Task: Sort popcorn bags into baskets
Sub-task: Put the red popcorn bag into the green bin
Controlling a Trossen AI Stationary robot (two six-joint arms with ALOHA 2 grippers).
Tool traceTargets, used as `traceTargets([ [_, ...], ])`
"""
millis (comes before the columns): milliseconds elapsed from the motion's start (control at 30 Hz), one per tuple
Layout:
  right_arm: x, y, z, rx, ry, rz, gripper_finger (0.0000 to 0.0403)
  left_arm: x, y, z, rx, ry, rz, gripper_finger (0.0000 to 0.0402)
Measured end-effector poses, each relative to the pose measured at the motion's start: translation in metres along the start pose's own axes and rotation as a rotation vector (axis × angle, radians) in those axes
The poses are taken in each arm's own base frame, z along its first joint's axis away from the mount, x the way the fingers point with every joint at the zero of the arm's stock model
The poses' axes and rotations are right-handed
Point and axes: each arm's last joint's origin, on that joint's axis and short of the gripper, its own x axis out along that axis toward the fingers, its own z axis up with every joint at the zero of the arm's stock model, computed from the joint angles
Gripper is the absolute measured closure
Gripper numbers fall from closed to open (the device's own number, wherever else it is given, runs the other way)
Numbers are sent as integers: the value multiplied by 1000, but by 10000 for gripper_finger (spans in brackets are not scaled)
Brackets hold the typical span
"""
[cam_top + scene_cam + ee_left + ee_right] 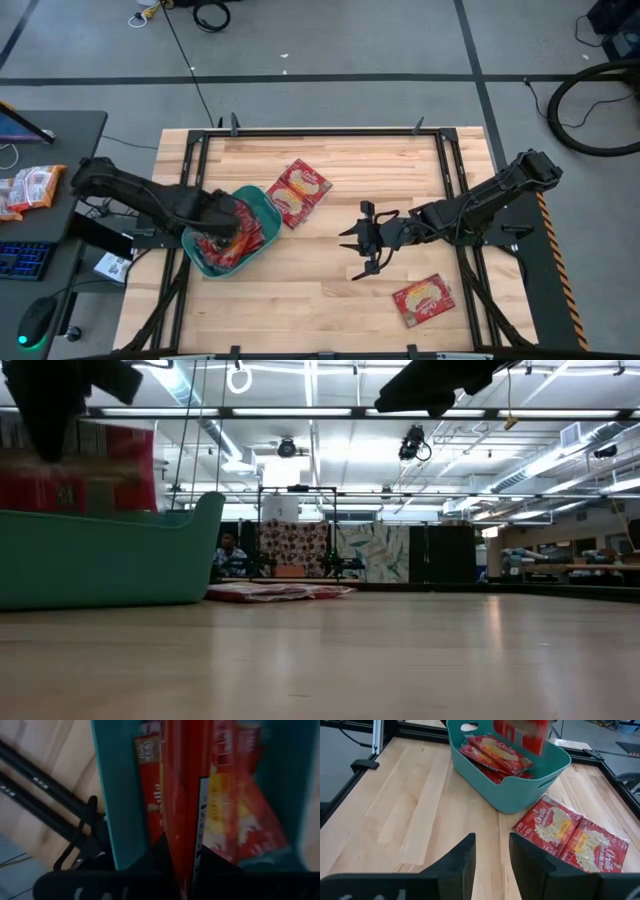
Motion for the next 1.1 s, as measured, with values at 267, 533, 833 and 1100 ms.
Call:
traceTargets([
  [267, 0, -1, 1, 1, -9, -4, 281, 33, -28, 14, 41, 104, 187, 368],
  [533, 0, -1, 1, 5, -8, -4, 281, 55, -49, 17, 111, 207, 265, 328],
  [833, 1, 0, 1, 17, -7, 24, 281, 26, -66, 23, 131, 141, 134, 219],
  [1100, 1, 0, 0, 25, -2, 44, 281, -4, -81, 40, 160, -65, -11, 206],
])
